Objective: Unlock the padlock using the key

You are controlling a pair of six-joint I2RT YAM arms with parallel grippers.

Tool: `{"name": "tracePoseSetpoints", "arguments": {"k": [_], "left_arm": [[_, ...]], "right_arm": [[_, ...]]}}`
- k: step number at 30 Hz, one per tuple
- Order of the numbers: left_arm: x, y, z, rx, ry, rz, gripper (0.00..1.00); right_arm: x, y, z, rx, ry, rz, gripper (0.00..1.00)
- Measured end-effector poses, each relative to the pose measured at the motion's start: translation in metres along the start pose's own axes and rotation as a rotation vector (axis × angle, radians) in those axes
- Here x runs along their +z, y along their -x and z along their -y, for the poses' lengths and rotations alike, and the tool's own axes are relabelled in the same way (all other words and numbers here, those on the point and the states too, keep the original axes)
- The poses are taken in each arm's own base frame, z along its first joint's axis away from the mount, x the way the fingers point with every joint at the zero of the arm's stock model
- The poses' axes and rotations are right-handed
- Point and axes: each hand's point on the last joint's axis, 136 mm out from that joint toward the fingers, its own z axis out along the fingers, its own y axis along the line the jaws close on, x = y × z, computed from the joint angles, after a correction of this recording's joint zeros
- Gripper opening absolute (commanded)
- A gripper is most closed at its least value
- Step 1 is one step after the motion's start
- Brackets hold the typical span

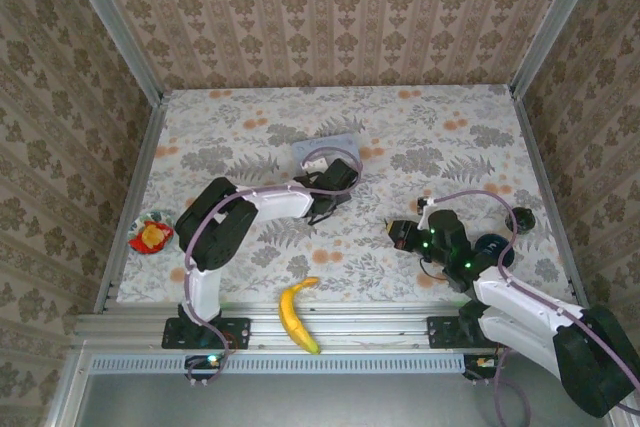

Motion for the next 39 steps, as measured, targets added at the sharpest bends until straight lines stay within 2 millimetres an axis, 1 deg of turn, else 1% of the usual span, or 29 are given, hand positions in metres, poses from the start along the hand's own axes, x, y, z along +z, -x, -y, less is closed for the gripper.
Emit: {"name": "tracePoseSetpoints", "arguments": {"k": [2,5,12,15,19,22,30,39], "left_arm": [[0.000,-0.010,0.006,-0.035,-0.030,-0.043,0.00],[-0.002,-0.019,0.019,-0.085,-0.087,-0.093,0.00],[-0.006,-0.029,0.036,-0.157,-0.161,-0.171,0.00],[-0.007,-0.031,0.041,-0.184,-0.186,-0.196,0.00],[-0.006,-0.034,0.043,-0.223,-0.215,-0.225,0.00],[-0.005,-0.033,0.045,-0.238,-0.238,-0.228,0.00],[-0.005,-0.032,0.050,-0.265,-0.277,-0.226,0.00],[-0.005,-0.030,0.053,-0.281,-0.297,-0.222,0.00]], "right_arm": [[0.003,-0.002,0.000,-0.013,-0.002,-0.002,0.00],[0.011,-0.007,0.001,-0.027,-0.007,-0.015,0.00],[0.034,-0.028,0.007,-0.073,-0.022,-0.077,0.00],[0.045,-0.031,0.007,-0.089,-0.021,-0.082,0.00],[0.060,-0.023,0.002,-0.109,0.002,-0.048,0.00],[0.067,-0.018,-0.001,-0.119,0.020,-0.016,0.00],[0.072,-0.007,-0.006,-0.150,0.044,0.047,0.00],[0.081,-0.001,-0.005,-0.173,0.041,0.085,0.00]]}}
